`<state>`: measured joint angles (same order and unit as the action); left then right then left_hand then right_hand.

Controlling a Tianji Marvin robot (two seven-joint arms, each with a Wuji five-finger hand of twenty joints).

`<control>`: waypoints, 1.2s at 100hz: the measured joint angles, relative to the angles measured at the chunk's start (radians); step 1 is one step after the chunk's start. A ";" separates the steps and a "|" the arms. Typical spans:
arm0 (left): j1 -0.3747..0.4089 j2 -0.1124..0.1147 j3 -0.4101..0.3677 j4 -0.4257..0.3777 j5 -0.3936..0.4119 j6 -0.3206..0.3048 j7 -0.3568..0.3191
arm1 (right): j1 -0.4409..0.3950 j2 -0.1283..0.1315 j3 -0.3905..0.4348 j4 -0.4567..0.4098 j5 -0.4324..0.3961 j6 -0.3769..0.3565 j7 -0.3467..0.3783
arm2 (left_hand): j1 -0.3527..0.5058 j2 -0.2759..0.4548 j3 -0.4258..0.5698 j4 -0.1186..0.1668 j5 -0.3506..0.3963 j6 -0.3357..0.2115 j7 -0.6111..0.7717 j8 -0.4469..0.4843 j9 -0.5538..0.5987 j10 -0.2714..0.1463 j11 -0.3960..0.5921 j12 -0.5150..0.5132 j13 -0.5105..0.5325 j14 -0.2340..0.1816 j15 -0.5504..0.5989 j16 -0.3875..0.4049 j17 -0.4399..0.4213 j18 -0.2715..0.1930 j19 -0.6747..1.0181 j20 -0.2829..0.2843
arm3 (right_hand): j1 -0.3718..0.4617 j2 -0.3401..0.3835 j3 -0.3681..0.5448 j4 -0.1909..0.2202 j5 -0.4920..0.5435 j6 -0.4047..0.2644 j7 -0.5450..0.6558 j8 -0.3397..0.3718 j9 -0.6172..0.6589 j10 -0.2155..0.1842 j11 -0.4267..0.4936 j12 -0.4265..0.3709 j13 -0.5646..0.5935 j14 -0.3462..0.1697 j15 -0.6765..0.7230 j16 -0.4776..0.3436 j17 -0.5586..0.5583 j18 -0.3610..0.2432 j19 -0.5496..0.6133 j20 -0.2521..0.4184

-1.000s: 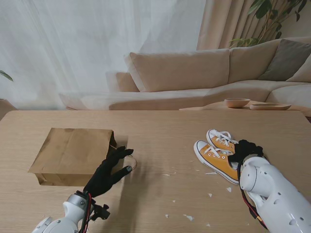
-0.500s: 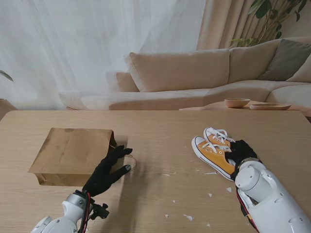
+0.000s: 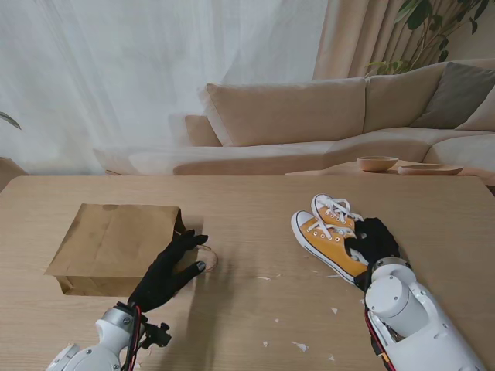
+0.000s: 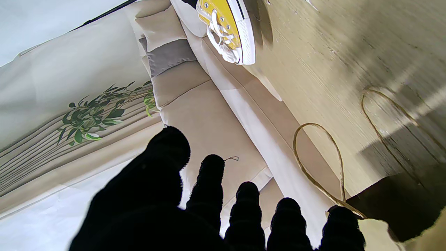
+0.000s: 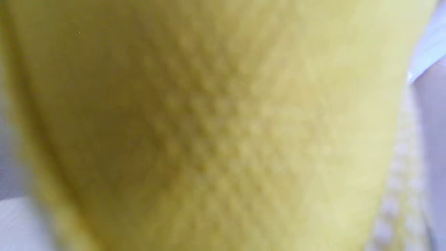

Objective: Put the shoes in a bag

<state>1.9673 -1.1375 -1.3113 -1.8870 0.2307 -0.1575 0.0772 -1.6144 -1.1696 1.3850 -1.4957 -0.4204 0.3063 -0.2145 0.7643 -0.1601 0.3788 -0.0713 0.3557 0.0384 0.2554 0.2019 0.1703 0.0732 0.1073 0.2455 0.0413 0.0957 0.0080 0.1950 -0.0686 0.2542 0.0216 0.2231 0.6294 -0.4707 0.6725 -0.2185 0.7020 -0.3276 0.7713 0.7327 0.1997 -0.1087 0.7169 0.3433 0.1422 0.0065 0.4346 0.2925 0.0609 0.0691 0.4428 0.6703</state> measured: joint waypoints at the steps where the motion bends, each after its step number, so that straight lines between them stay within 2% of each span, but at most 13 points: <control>1: 0.000 0.000 0.000 0.000 0.000 -0.001 0.000 | -0.001 0.000 0.000 -0.002 0.000 -0.002 -0.002 | 0.000 0.000 0.000 0.000 0.000 0.000 0.000 0.000 0.000 0.000 0.000 0.000 0.000 0.000 0.000 0.000 0.000 0.000 0.000 0.000 | 0.000 0.000 0.000 0.000 0.000 0.000 0.000 0.000 0.000 0.000 0.000 0.000 0.000 0.000 0.000 0.000 0.000 0.000 0.000 0.000; 27: -0.002 0.001 -0.013 0.003 0.019 -0.002 -0.009 | -0.023 -0.007 -0.031 -0.059 0.004 -0.053 -0.074 | 0.017 -0.034 0.009 0.000 0.001 0.002 0.000 0.002 0.000 0.000 0.022 0.015 0.000 0.000 0.000 0.001 0.000 0.000 0.000 0.000 | 0.000 0.000 0.000 0.000 0.000 0.001 0.000 0.017 0.000 0.000 0.001 0.003 0.000 0.000 0.001 0.000 0.000 0.000 0.000 0.000; 50: -0.020 0.007 -0.025 0.003 0.085 0.008 -0.035 | -0.025 -0.025 -0.087 -0.082 0.037 -0.091 -0.151 | 0.018 -0.070 0.080 0.000 0.014 0.022 0.022 0.021 0.006 0.003 0.049 0.037 0.000 0.000 0.008 0.050 0.000 0.000 0.000 0.013 | 0.011 0.000 -0.009 0.000 0.000 0.003 -0.005 0.040 0.000 0.000 0.011 0.008 0.000 0.000 0.014 0.006 0.000 0.000 0.000 0.000; 70: -0.074 0.022 -0.038 -0.001 0.161 0.068 -0.103 | -0.026 -0.041 -0.132 -0.097 0.062 -0.110 -0.188 | 0.018 -0.095 0.112 0.000 0.026 0.043 0.042 0.035 0.007 0.013 0.083 0.061 0.000 0.002 0.015 0.089 0.000 0.000 0.014 0.052 | 0.027 0.000 -0.018 0.000 0.000 0.011 -0.005 0.049 0.000 0.000 0.013 0.008 0.000 0.000 0.023 0.008 0.000 0.000 0.000 0.000; 78: -0.099 0.029 -0.044 -0.004 0.188 0.084 -0.136 | -0.025 -0.045 -0.147 -0.097 0.070 -0.119 -0.195 | 0.017 -0.107 0.150 0.000 0.027 0.048 0.042 0.044 0.010 0.023 0.102 0.073 0.000 0.012 0.032 0.126 0.000 0.000 0.031 0.088 | 0.035 0.000 -0.020 0.000 0.001 0.020 -0.005 0.051 0.000 0.000 0.013 0.008 0.000 0.000 0.020 0.008 0.000 0.000 0.000 0.000; 81: -0.108 0.032 -0.045 -0.006 0.204 0.090 -0.150 | -0.025 -0.047 -0.153 -0.097 0.072 -0.122 -0.197 | 0.017 -0.119 0.163 0.000 0.050 0.051 0.042 0.047 0.017 0.024 0.111 0.077 0.000 0.013 0.032 0.142 0.000 0.000 0.032 0.101 | 0.035 0.000 -0.020 0.000 0.001 0.020 -0.005 0.052 0.000 0.000 0.013 0.008 0.000 0.000 0.020 0.008 0.000 0.000 0.000 0.000; 97: -0.173 0.054 -0.046 -0.013 0.297 0.119 -0.252 | -0.025 -0.052 -0.181 -0.098 0.072 -0.124 -0.223 | 0.015 -0.145 0.213 0.000 0.064 0.067 0.055 0.072 0.018 0.025 0.141 0.098 0.000 0.015 0.048 0.202 -0.005 0.000 0.064 0.170 | 0.036 0.000 -0.020 0.000 0.001 0.020 -0.005 0.061 0.000 0.000 0.013 0.008 0.000 0.000 0.009 0.008 0.000 0.001 0.000 0.000; 120: -0.288 0.089 -0.003 -0.006 0.474 0.172 -0.368 | -0.026 -0.067 -0.197 -0.096 0.082 -0.156 -0.258 | -0.003 -0.170 0.237 0.000 0.064 0.069 0.070 0.102 0.018 0.026 0.144 0.107 0.000 0.015 0.048 0.212 -0.007 0.000 0.065 0.197 | 0.037 0.000 -0.020 0.000 0.001 0.022 -0.005 0.063 0.000 0.000 0.013 0.008 0.000 0.000 0.008 0.008 0.000 0.002 0.000 0.000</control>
<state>1.6793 -1.0481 -1.3142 -1.8927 0.7045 0.0143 -0.2906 -1.6401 -1.2363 1.1884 -1.5915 -0.3380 0.1499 -0.4727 0.7611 -0.3301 0.6162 -0.0713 0.4193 0.1073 0.3258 0.3040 0.1887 0.0988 0.2511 0.3530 0.0413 0.1106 0.0563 0.4074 -0.0752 0.2541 0.0868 0.4201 0.6664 -0.4707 0.6520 -0.2189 0.7026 -0.3056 0.7659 0.7957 0.1999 -0.1087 0.7297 0.3508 0.1422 0.0064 0.4426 0.3003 0.0609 0.0712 0.4429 0.6704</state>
